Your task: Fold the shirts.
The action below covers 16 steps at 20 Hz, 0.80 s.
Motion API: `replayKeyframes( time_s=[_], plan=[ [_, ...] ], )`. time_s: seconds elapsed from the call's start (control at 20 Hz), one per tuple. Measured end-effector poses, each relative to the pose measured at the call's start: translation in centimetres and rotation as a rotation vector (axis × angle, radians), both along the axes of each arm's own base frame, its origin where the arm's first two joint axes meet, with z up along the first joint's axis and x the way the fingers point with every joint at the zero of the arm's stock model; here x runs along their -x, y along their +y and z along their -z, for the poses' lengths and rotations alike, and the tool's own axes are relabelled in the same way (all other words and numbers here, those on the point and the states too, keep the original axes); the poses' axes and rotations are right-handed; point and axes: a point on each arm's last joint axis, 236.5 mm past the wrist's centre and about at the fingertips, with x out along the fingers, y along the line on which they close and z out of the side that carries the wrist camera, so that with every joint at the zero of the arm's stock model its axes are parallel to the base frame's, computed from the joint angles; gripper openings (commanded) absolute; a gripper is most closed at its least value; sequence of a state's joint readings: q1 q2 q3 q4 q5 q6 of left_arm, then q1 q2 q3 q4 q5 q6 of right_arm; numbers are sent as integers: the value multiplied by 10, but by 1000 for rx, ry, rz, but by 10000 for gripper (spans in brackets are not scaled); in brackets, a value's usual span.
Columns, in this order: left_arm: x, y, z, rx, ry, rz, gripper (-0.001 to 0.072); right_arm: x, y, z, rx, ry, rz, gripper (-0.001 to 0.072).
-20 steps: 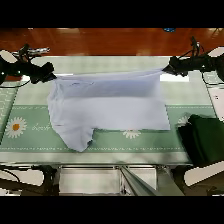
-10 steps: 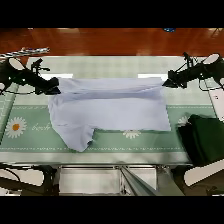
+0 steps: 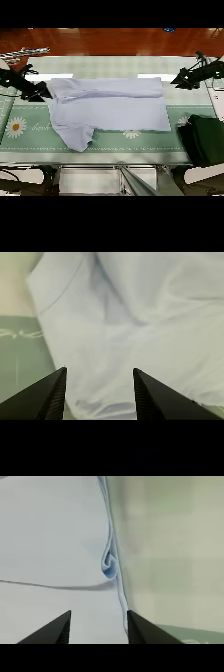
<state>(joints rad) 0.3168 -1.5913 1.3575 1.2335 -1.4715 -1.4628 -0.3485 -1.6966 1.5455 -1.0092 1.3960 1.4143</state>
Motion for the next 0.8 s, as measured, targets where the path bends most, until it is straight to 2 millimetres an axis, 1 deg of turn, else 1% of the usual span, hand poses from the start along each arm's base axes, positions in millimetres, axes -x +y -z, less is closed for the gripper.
replayKeyframes(
  time_s=[0.05,0.1,0.15,0.2,0.3,0.35,0.4,0.55,0.65,0.8],
  plan=[
    [10,9,-6,-1,5,-27,508,7,-10,-11,13,-12,19,410],
    [26,18,-9,2,18,-59,508,17,-17,-18,25,-21,33,410],
    [42,27,-10,2,28,-96,508,28,-19,-24,32,-27,37,410],
    [63,37,-8,3,43,-145,508,43,-19,-27,37,-30,34,410],
    [98,51,2,20,51,-264,508,75,-14,-23,49,-27,34,410],
    [114,53,7,48,52,-314,508,89,-8,-19,49,-32,41,410],
    [126,47,11,100,42,-359,508,101,-2,-13,45,-35,53,410],
    [146,25,24,221,15,-434,508,129,24,1,-16,-68,77,410],
    [154,8,32,272,19,-445,508,137,40,2,-66,-101,85,410],
    [162,-20,44,312,39,-414,508,143,53,3,-107,-125,87,410]
  ],
)
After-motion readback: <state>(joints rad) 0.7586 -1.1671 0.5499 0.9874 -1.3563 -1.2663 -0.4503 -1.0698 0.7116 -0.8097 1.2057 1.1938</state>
